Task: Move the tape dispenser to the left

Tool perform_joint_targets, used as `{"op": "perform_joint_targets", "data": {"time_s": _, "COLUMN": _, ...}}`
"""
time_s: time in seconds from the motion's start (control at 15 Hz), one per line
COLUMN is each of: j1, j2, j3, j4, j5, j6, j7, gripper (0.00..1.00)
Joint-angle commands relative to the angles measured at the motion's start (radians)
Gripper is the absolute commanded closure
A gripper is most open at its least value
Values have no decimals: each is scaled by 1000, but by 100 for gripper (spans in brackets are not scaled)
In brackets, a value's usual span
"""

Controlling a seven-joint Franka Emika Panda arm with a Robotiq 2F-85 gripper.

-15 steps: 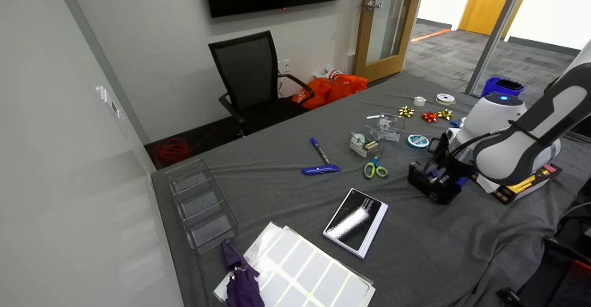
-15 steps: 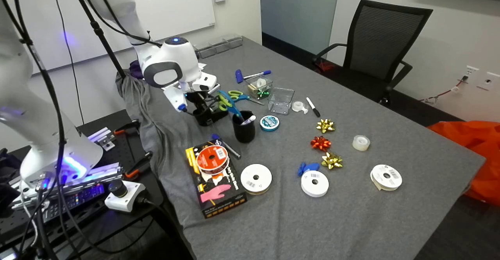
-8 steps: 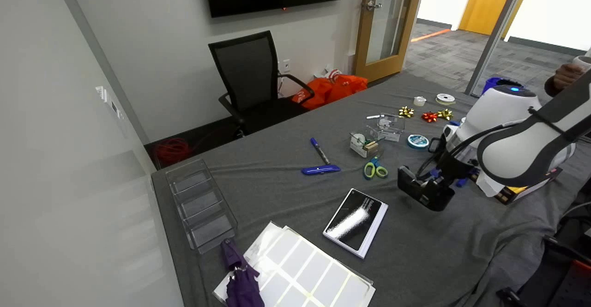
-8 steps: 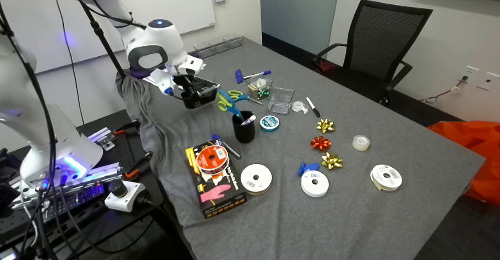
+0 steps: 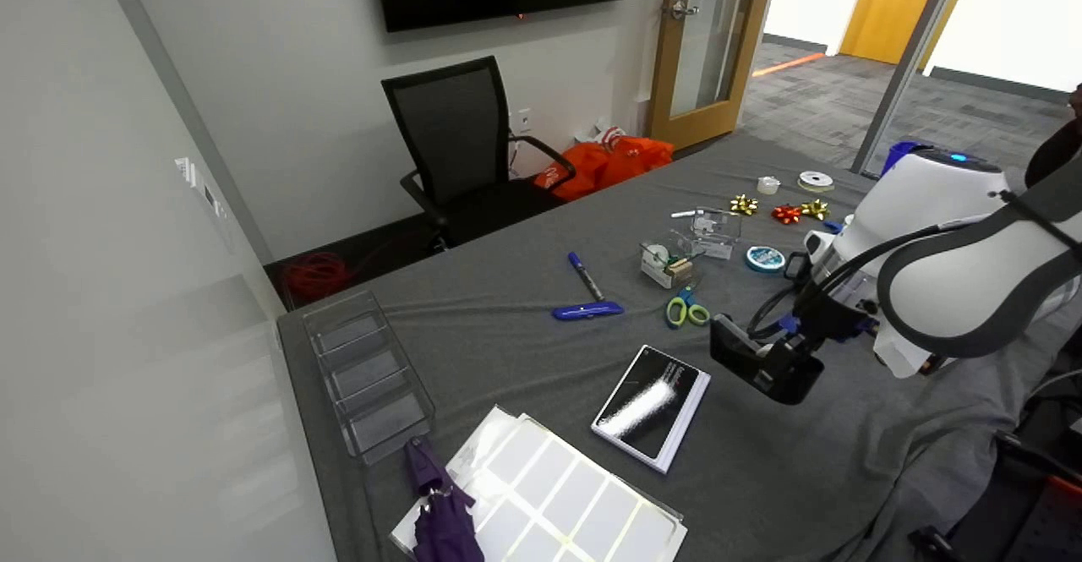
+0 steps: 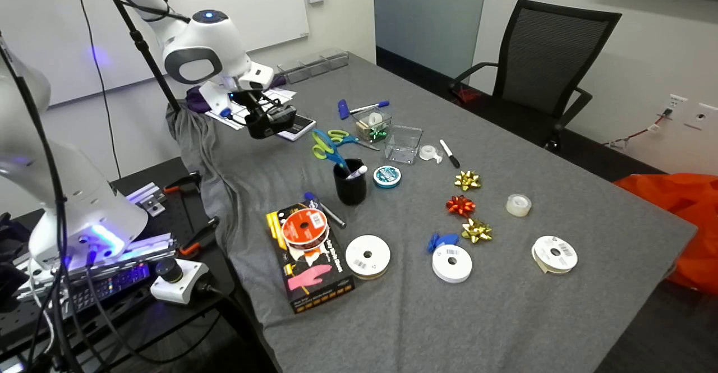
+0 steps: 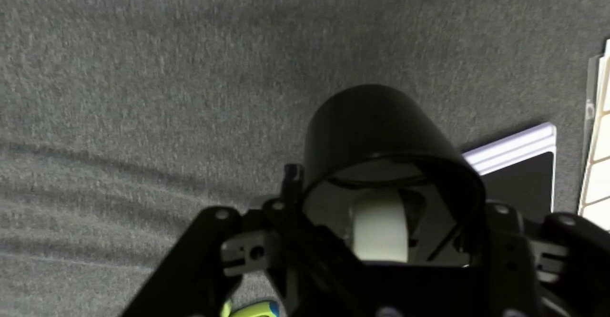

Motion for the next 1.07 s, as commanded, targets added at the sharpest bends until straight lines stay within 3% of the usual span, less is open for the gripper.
{"op": "perform_joint_targets", "data": {"time_s": 0.0, "j1": 69, "j2": -1, "j3": -64, "j4": 5, "j5": 26, "j6": -5, "j7": -17, "gripper": 57}}
{"op": "perform_joint_targets", "data": {"time_s": 0.27, "j1": 245, "j2": 0, "j3": -187, "j4": -32, "j5": -208, "j6": 16, "j7": 171, "gripper": 57}}
{"op": "perform_joint_targets", "data": {"time_s": 0.6, "j1": 533, "j2": 30, "j3": -407, "j4": -42, "j5": -673, "j6": 27, "j7": 544, "gripper": 57}}
{"op": "perform_joint_targets", "data": {"time_s": 1.0, "j1": 760, "j2": 106, "j3": -583, "j4": 32, "j5": -1091, "j6": 44, "j7": 976, "gripper": 57}}
